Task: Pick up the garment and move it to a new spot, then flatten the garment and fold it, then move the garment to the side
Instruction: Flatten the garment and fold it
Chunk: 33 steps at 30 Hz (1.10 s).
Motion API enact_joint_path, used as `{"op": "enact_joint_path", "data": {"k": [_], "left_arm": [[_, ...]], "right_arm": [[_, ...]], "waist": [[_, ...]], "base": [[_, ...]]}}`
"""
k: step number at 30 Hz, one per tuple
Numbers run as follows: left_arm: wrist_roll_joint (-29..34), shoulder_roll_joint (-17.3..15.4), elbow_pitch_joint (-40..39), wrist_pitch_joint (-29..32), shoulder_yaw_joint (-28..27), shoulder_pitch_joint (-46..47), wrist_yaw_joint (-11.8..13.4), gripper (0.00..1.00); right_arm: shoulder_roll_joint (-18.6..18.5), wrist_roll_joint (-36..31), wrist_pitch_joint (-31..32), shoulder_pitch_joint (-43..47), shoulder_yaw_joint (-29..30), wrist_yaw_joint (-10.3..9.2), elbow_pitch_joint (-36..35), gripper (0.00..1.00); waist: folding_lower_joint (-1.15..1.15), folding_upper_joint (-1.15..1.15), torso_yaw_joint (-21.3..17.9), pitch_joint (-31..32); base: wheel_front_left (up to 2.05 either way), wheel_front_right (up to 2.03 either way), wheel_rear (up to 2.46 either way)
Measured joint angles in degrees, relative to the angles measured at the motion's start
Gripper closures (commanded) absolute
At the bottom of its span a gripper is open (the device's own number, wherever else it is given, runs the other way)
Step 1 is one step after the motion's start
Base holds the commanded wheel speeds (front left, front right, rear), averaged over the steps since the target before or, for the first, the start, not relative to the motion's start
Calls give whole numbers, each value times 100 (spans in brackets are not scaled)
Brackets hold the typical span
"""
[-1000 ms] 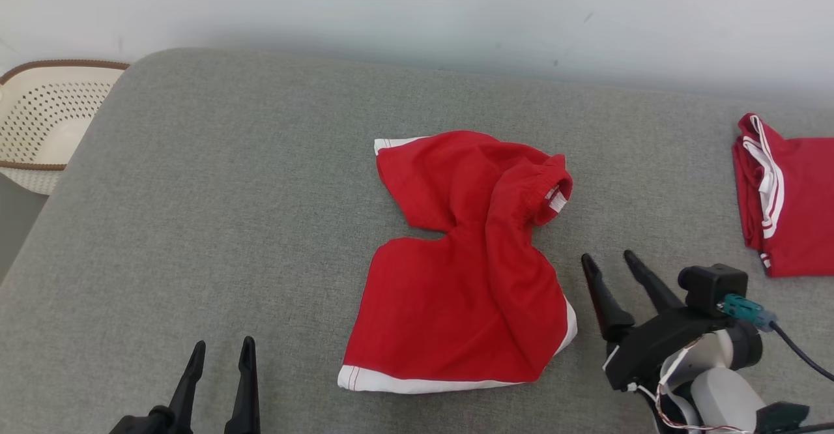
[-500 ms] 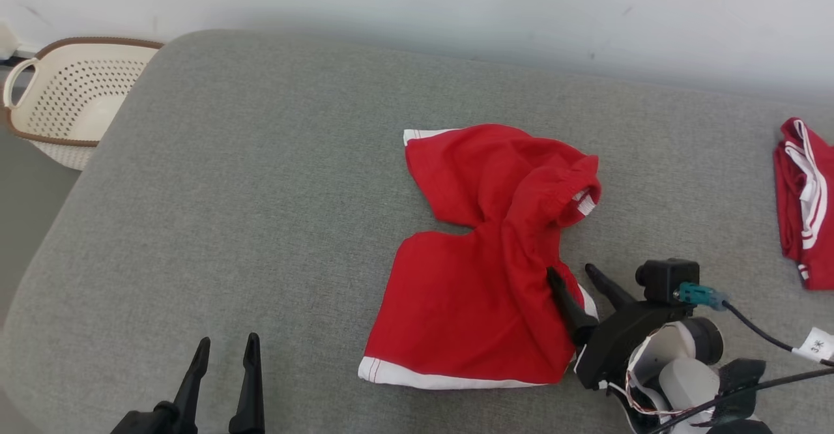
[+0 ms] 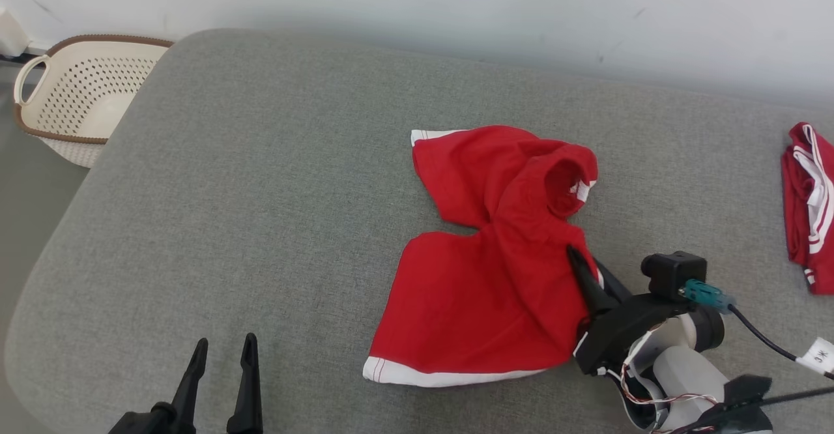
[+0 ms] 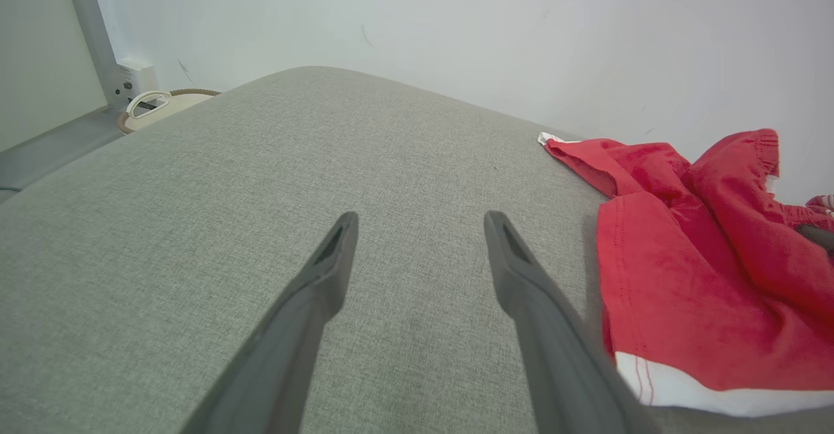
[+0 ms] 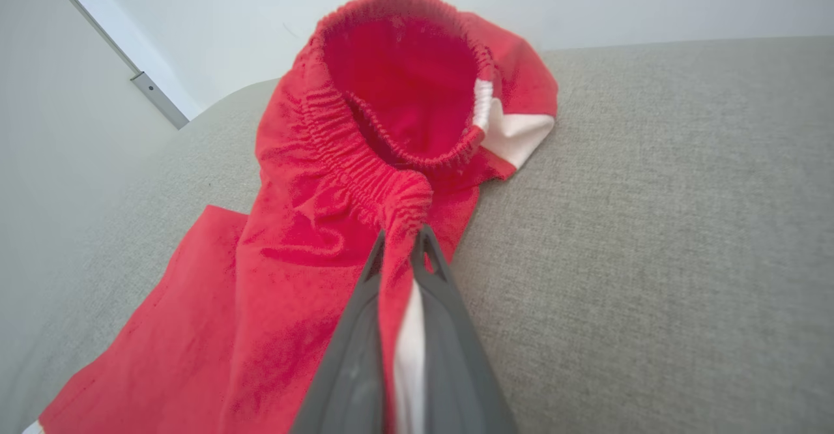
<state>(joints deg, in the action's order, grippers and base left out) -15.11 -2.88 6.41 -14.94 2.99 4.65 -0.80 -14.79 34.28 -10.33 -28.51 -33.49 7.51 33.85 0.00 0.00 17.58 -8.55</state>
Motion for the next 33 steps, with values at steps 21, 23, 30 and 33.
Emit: {"op": "enact_joint_path", "data": {"k": [21, 23, 30, 33], "left_arm": [[9, 0, -34, -1, -154, -77, -10, 0], [9, 0, -27, -1, -147, -74, -9, 0], [9, 1, -25, -1, -167, -84, 36, 0], [9, 0, -34, -1, -138, -90, 40, 0]], "right_arm": [[783, -1819, 446, 2020, 1512, 0, -2141, 100], [849, -1984, 658, 2249, 1645, 0, -2416, 100], [978, -2112, 1270, 2768, 1733, 0, -3169, 0], [969, -2148, 1284, 2818, 1829, 0, -3365, 0]], "waist": [[0, 0, -711, 60], [0, 0, -766, 52], [0, 0, -915, 91], [0, 0, -945, 125]], "base": [[0, 0, 0], [0, 0, 0], [0, 0, 0], [0, 0, 0]]}}
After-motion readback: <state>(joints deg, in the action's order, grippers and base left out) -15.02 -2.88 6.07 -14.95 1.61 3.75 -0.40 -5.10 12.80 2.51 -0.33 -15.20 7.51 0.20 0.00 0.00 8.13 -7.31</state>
